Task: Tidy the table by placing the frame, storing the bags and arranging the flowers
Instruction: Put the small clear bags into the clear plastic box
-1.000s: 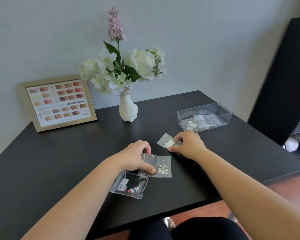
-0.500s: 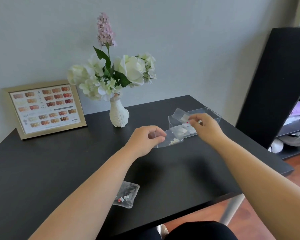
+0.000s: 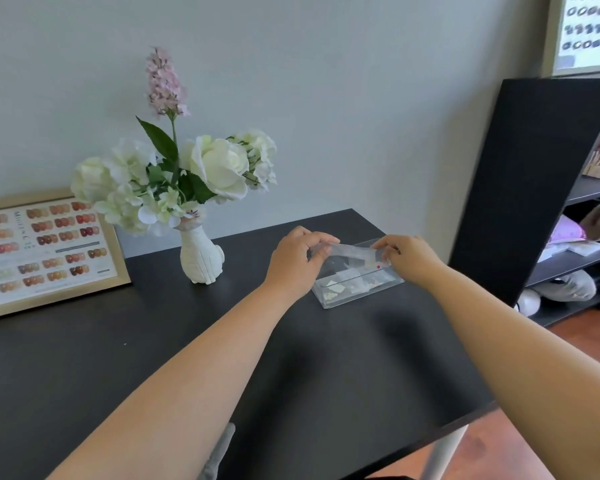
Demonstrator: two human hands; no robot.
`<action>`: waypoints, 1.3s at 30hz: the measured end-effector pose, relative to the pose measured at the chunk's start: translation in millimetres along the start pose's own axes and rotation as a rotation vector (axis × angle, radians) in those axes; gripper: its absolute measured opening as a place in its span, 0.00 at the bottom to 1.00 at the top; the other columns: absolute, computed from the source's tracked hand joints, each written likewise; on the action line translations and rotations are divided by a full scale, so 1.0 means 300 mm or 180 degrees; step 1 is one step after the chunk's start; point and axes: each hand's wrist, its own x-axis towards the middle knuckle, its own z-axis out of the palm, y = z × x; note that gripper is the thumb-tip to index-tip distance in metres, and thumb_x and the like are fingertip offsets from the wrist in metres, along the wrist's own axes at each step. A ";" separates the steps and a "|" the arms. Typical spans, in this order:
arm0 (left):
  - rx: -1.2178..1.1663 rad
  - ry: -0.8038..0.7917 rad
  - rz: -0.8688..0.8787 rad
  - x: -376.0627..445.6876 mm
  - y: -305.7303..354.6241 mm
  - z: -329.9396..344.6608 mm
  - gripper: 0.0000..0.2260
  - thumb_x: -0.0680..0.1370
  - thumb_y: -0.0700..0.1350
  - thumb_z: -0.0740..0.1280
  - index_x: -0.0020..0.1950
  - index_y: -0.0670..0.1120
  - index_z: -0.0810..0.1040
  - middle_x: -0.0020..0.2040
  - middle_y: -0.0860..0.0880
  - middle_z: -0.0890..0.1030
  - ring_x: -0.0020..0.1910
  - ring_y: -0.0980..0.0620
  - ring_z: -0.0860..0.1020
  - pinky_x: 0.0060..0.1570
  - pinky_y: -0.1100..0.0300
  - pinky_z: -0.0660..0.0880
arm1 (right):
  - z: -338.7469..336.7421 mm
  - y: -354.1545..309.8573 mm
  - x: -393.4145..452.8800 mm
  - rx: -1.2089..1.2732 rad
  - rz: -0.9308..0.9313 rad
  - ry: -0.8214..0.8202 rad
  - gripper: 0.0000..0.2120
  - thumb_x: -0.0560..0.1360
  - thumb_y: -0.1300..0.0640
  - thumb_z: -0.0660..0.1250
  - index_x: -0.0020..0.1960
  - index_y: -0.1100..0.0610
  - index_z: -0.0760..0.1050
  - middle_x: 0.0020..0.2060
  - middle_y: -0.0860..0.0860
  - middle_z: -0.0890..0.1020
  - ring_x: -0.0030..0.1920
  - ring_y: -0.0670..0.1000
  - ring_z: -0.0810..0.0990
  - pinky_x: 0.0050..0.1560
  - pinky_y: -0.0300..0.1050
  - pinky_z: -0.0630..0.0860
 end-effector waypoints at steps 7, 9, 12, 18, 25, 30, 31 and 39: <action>0.0368 -0.0199 -0.0258 0.021 -0.032 0.083 0.10 0.80 0.49 0.64 0.59 0.60 0.77 0.47 0.57 0.77 0.48 0.55 0.75 0.57 0.45 0.72 | 0.019 0.065 0.017 -0.0318 0.0129 0.0061 0.22 0.78 0.58 0.51 0.58 0.36 0.76 0.51 0.44 0.81 0.53 0.50 0.63 0.55 0.44 0.61; 0.0594 -0.0366 -0.0227 0.018 -0.047 0.100 0.12 0.80 0.50 0.64 0.62 0.59 0.75 0.51 0.58 0.78 0.53 0.54 0.75 0.58 0.49 0.68 | 0.026 0.080 0.013 -0.0374 0.0121 0.0170 0.21 0.79 0.57 0.51 0.64 0.39 0.73 0.59 0.45 0.77 0.54 0.52 0.63 0.57 0.46 0.61; 0.0982 -0.0485 -0.0140 0.007 -0.070 0.106 0.14 0.80 0.53 0.62 0.66 0.57 0.75 0.59 0.56 0.75 0.59 0.52 0.71 0.56 0.54 0.63 | 0.035 0.090 -0.010 -0.0308 0.0089 0.0433 0.21 0.78 0.57 0.52 0.64 0.40 0.73 0.62 0.45 0.74 0.57 0.54 0.63 0.56 0.45 0.58; 0.0664 -0.0419 -0.0149 -0.075 -0.103 0.014 0.12 0.80 0.52 0.63 0.63 0.57 0.76 0.57 0.57 0.72 0.57 0.56 0.71 0.60 0.52 0.69 | 0.046 0.049 -0.079 0.0275 -0.0098 0.0848 0.20 0.76 0.61 0.53 0.53 0.41 0.78 0.55 0.41 0.74 0.52 0.48 0.61 0.62 0.48 0.61; 0.0286 -0.1128 -0.0733 -0.286 -0.172 -0.228 0.08 0.78 0.52 0.66 0.57 0.62 0.77 0.50 0.60 0.77 0.45 0.61 0.76 0.47 0.64 0.72 | 0.133 -0.075 -0.169 0.0317 -0.0723 0.0783 0.15 0.76 0.63 0.60 0.47 0.47 0.80 0.50 0.44 0.76 0.53 0.50 0.64 0.57 0.48 0.63; 0.0493 -0.1934 -0.1360 -0.448 -0.210 -0.415 0.15 0.73 0.61 0.69 0.60 0.65 0.74 0.50 0.61 0.79 0.46 0.60 0.78 0.47 0.63 0.74 | 0.218 -0.145 -0.193 -0.0056 -0.1052 0.0491 0.14 0.75 0.62 0.62 0.55 0.49 0.79 0.55 0.47 0.75 0.58 0.54 0.66 0.54 0.44 0.62; 0.0536 -0.2027 -0.1437 -0.478 -0.212 -0.446 0.16 0.72 0.63 0.70 0.58 0.66 0.74 0.50 0.62 0.79 0.46 0.61 0.78 0.46 0.64 0.73 | 0.231 -0.149 -0.192 -0.0102 -0.1026 0.0433 0.15 0.74 0.62 0.62 0.57 0.49 0.78 0.57 0.48 0.75 0.59 0.54 0.66 0.55 0.44 0.61; 0.0836 -0.2682 -0.1602 -0.616 -0.201 -0.554 0.34 0.53 0.64 0.80 0.56 0.66 0.71 0.52 0.62 0.74 0.50 0.62 0.74 0.46 0.63 0.74 | 0.308 -0.149 -0.216 -0.0112 -0.0796 0.0413 0.13 0.76 0.60 0.61 0.57 0.50 0.78 0.57 0.51 0.76 0.62 0.55 0.67 0.58 0.41 0.59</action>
